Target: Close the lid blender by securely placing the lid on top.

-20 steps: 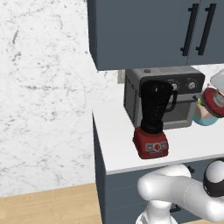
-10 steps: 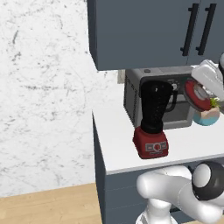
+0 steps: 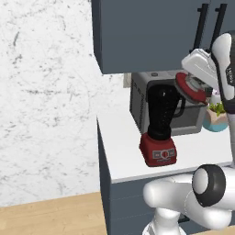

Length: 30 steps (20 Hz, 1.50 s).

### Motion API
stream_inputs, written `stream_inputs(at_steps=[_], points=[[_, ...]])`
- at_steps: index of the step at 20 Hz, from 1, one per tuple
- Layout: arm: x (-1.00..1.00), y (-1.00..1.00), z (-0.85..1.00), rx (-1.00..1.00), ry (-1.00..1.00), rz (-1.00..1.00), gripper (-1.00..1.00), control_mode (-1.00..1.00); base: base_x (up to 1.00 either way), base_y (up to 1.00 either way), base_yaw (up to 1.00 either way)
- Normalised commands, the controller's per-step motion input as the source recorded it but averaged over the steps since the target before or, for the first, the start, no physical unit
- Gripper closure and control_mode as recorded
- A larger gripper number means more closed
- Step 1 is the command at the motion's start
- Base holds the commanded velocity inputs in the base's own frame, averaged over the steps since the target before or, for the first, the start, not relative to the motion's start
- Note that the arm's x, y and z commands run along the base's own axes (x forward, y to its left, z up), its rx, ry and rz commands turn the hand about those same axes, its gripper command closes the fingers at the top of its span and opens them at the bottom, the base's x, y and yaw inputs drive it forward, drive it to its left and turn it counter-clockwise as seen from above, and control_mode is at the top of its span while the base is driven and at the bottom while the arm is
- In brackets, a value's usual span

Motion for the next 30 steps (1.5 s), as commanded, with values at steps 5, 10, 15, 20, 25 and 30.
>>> stream_inputs(at_steps=[5,10,15,20,25,30], points=[[0.14,0.31,0.08,-0.07,0.00,0.01,1.00,-1.00,0.00,0.00,0.00],[0.32,0.26,-0.01,-0.04,0.05,0.00,1.00,-1.00,0.00,0.00,0.00],[0.45,0.22,0.00,-0.11,0.11,0.04,1.00,-1.00,0.00,0.00,0.00],[0.23,0.00,0.00,-0.09,0.01,0.09,1.00,-1.00,0.00,0.00,0.00],[0.15,0.00,0.00,-0.07,0.00,0.13,1.00,-1.00,0.00,0.00,0.00],[0.25,0.00,0.00,-0.09,0.00,0.10,1.00,-1.00,0.00,0.00,0.00]])
